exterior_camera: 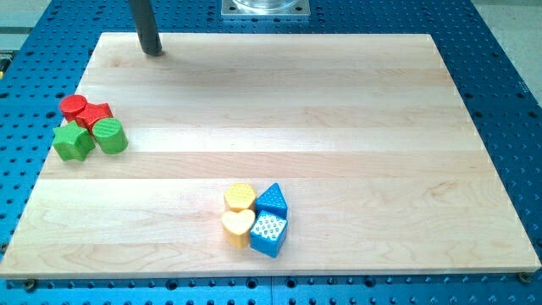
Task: Move your arm to the top of the red circle
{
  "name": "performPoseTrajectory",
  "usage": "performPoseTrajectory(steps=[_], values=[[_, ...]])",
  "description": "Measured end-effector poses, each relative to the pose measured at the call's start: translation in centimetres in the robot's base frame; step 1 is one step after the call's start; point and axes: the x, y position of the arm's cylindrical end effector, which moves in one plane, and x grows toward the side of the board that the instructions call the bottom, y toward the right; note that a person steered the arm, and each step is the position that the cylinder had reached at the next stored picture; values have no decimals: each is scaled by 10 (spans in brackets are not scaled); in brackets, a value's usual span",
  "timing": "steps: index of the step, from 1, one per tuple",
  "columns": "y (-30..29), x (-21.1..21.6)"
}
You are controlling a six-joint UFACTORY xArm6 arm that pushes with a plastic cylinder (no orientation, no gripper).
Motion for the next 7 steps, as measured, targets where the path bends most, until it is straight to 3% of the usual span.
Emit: performPoseTrajectory(steps=[2,3,4,5,7], values=[[-7,-12],[-2,-1],[-76,18],[-86,48],[-86,51]])
